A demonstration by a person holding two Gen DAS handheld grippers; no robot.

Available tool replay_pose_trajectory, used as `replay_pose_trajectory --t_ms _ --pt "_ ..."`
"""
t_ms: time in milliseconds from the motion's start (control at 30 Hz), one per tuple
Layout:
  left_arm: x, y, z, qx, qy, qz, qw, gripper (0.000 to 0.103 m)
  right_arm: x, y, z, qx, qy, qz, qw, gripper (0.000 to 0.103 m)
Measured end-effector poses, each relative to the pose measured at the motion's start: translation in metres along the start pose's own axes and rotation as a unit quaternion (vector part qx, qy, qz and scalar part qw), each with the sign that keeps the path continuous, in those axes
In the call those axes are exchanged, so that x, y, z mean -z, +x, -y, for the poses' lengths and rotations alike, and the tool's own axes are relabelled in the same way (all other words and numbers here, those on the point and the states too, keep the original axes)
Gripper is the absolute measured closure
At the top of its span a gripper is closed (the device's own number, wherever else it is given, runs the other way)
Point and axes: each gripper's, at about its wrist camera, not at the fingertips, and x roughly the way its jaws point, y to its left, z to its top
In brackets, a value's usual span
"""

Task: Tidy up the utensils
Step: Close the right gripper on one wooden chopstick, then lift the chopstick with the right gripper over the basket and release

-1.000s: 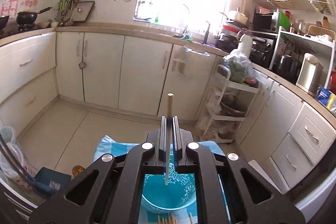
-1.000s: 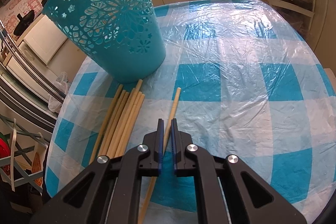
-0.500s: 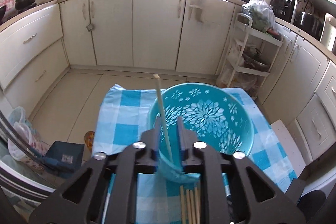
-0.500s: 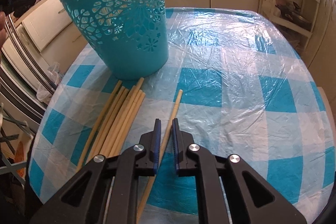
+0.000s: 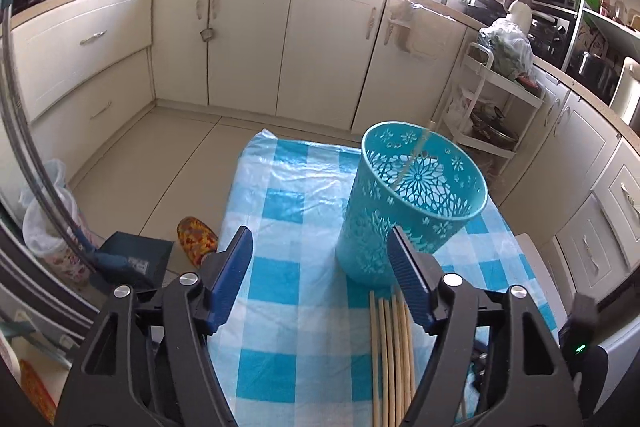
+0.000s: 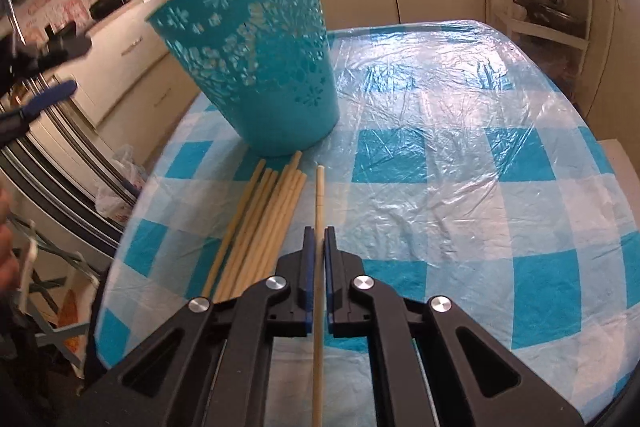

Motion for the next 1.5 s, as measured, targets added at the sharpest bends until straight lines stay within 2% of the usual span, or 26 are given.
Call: replay_pose_trajectory --t_ms 167,367,533,633,767,933,1133,1267,1333,1500 --pt "0.021 0.001 -0.010 -0.003 -0.014 -0.019 0.9997 0.030 -0.023 -0.048 -0.004 -0.071 0.030 0.070 0.995 0.098" --pt "0.039 0.012 -0.013 0.001 -0.023 -0.051 0.9984 0.030 -0.070 -0.087 -0.034 -0.114 0.025 0.152 0.982 0.098" --pt "0.049 0.016 -0.012 0.005 -0.028 -0.065 0.9975 0.029 -0.126 -0.088 -0.054 -0.108 0.020 0.219 0.970 0.098" --pt "0.053 0.017 -0.010 0.005 -0.027 -0.068 0.9973 0.028 -0.161 -0.067 -0.067 -0.078 0.022 0.254 0.964 0.098" --pt "0.054 0.013 -0.007 -0.002 -0.021 -0.062 0.9979 0.026 -0.183 -0.037 -0.068 -0.033 0.039 0.270 0.962 0.097" --pt "0.056 0.011 -0.002 -0.020 -0.006 -0.051 0.9985 0.023 -0.186 -0.008 -0.068 0.011 0.040 0.261 0.964 0.097" --pt "0.061 0.014 0.001 -0.015 -0.002 -0.055 0.9984 0.023 -0.167 0.003 -0.076 0.017 0.008 0.227 0.974 0.097" --pt "0.063 0.011 0.003 -0.016 0.001 -0.052 0.9985 0.022 -0.152 -0.006 -0.084 0.014 -0.016 0.220 0.975 0.096" --pt "0.065 0.009 0.004 -0.019 0.005 -0.050 0.9985 0.022 -0.142 -0.016 -0.088 0.011 -0.026 0.220 0.975 0.093" --pt "0.067 0.005 0.006 -0.028 0.007 -0.050 0.9983 0.022 -0.109 -0.049 -0.091 0.007 -0.037 0.229 0.973 0.075"
